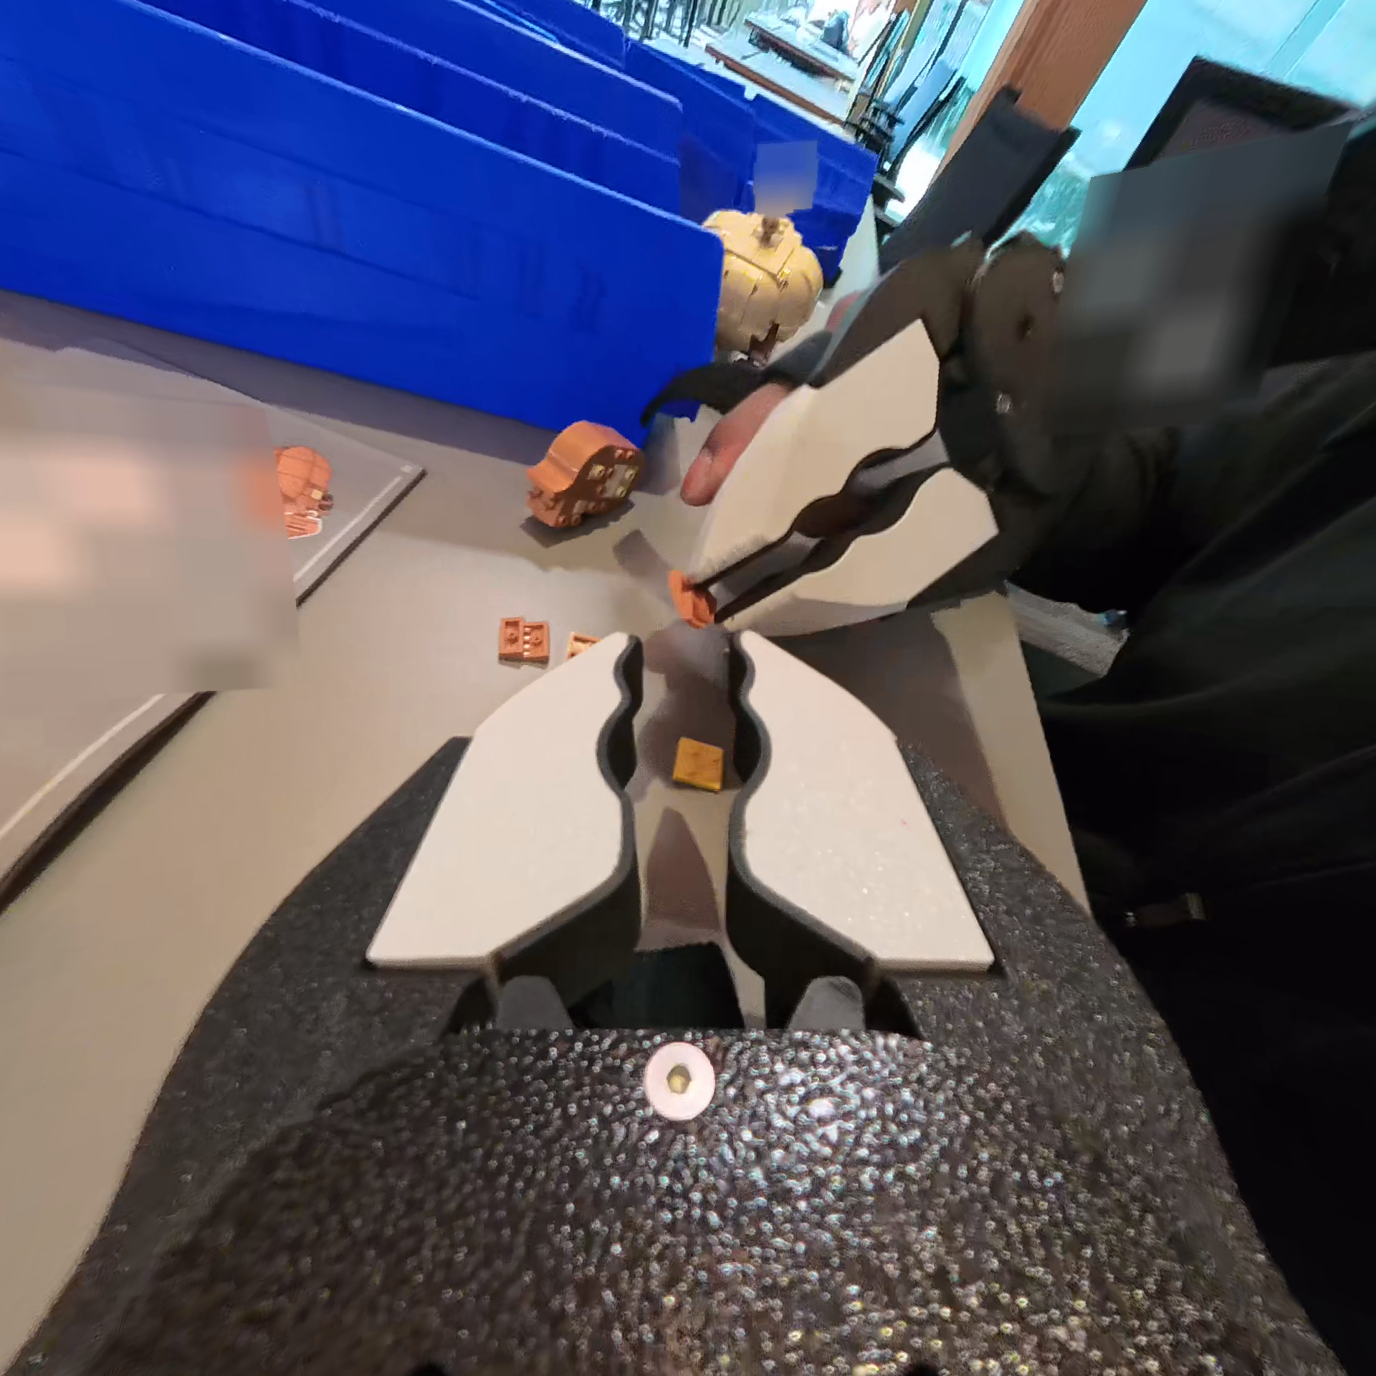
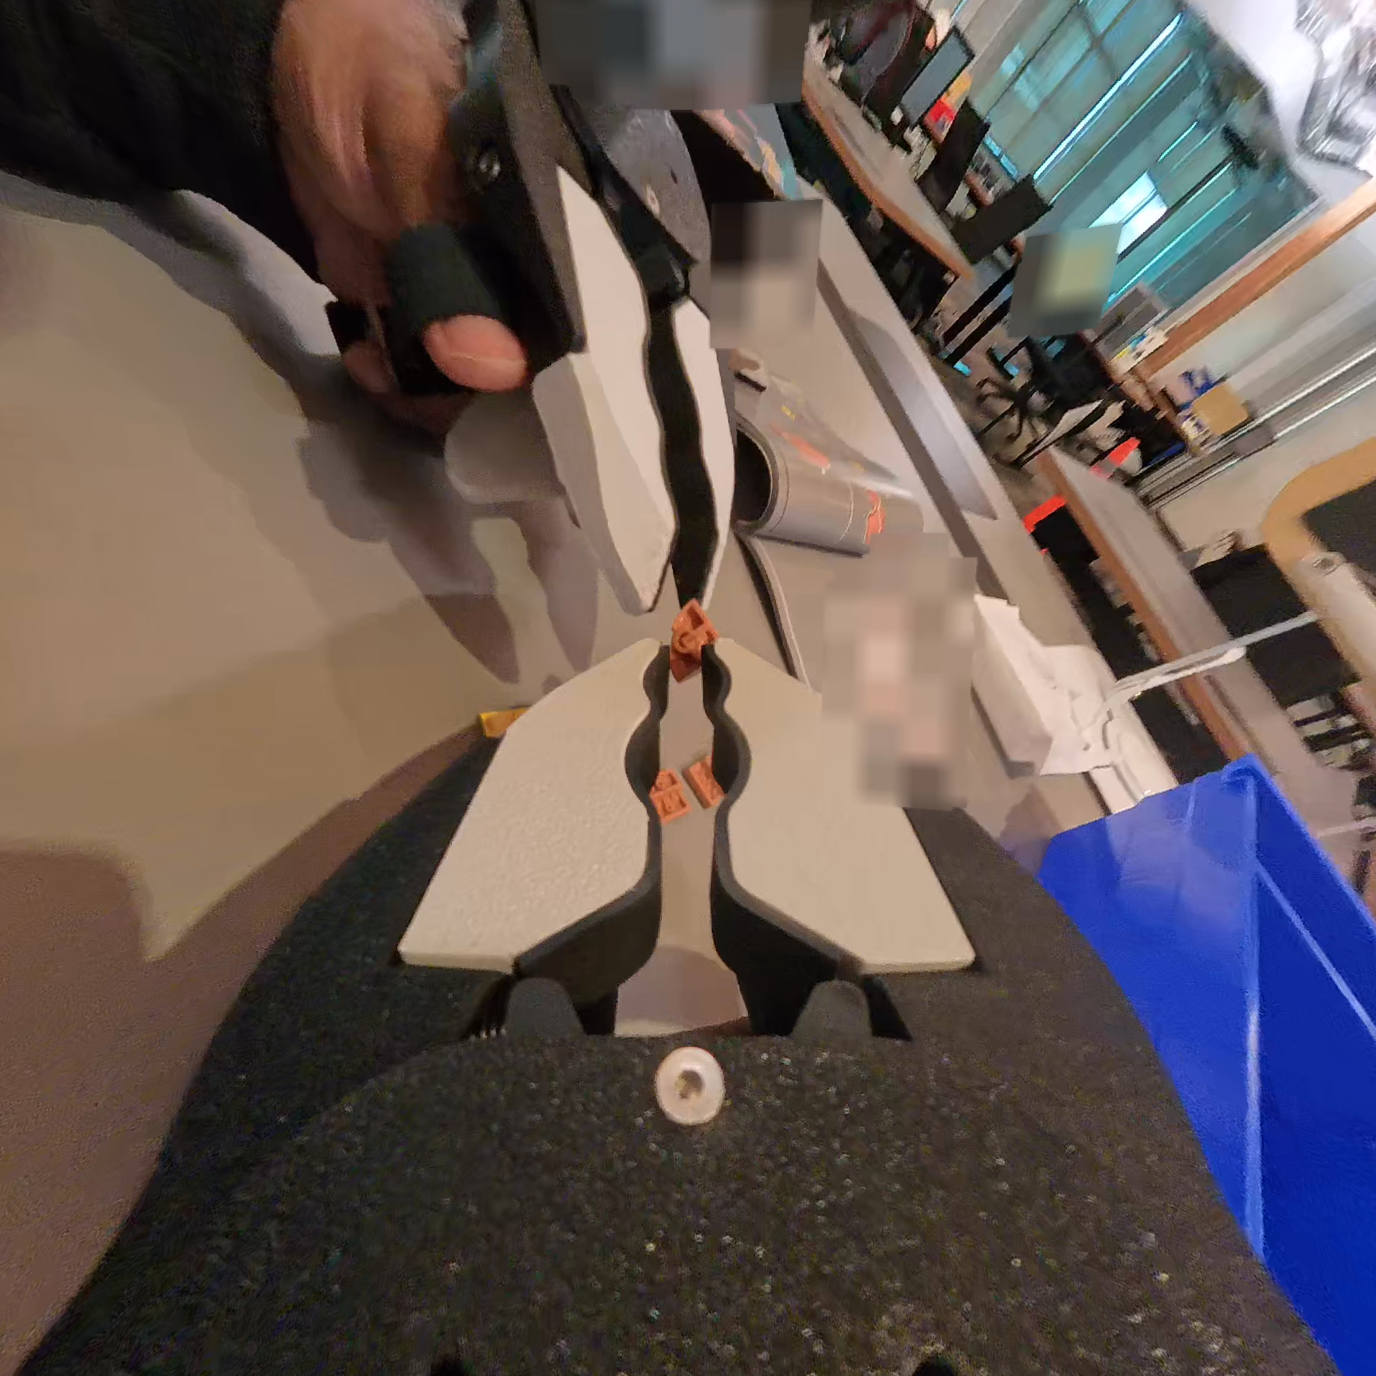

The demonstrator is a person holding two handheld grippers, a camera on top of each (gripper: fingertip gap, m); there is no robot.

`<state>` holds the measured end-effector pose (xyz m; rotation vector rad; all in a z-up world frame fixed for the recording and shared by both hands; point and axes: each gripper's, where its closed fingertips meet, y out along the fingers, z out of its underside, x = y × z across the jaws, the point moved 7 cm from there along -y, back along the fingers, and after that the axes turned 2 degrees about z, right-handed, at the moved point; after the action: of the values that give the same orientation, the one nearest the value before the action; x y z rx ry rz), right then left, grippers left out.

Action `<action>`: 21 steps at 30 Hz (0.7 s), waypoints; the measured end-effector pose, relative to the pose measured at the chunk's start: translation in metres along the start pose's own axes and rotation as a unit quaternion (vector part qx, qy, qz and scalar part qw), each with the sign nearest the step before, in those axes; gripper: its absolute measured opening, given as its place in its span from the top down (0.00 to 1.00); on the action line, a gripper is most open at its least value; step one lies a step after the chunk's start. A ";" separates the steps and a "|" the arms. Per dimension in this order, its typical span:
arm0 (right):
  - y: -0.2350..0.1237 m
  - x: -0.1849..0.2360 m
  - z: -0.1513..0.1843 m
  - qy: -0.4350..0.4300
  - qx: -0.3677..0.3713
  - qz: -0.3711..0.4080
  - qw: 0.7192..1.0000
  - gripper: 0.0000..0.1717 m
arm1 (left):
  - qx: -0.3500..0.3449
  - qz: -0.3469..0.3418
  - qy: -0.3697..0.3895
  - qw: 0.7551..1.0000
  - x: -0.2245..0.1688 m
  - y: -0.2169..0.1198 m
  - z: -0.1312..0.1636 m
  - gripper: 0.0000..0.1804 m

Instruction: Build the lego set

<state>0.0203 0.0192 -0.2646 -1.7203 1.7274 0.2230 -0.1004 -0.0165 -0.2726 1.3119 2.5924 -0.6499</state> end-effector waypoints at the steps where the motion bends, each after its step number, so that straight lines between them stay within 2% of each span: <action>1: 0.001 0.002 -0.001 -0.011 -0.002 0.003 1.000 0.96 | -0.003 0.007 -0.004 1.000 -0.001 0.000 0.000 0.88; 4: 0.004 0.009 -0.002 -0.043 -0.002 0.005 0.999 0.96 | -0.009 0.015 -0.010 1.000 -0.002 0.001 0.000 0.89; 6: 0.004 0.012 -0.003 -0.061 -0.007 0.005 0.998 0.95 | -0.008 0.016 -0.010 1.000 -0.002 0.001 0.000 0.96; 10: 0.005 0.012 -0.002 -0.046 -0.006 0.001 0.999 0.98 | 0.008 0.006 0.027 1.000 -0.003 0.000 0.001 0.98; 13: 0.006 0.010 0.004 -0.019 0.014 -0.017 1.000 0.94 | 0.032 -0.037 0.109 0.993 -0.005 0.001 0.002 0.98; 16: 0.005 0.009 0.007 0.030 0.022 -0.055 0.998 0.89 | 0.059 -0.081 0.217 0.971 -0.010 0.002 0.003 0.98; 21: 0.004 0.008 0.003 0.061 -0.003 -0.079 0.995 0.89 | 0.051 -0.066 0.340 0.937 -0.026 0.004 0.004 0.98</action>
<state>0.0187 0.0148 -0.2729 -1.8997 1.6672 0.0535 -0.0821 -0.0351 -0.2687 1.6365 3.2473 -0.3940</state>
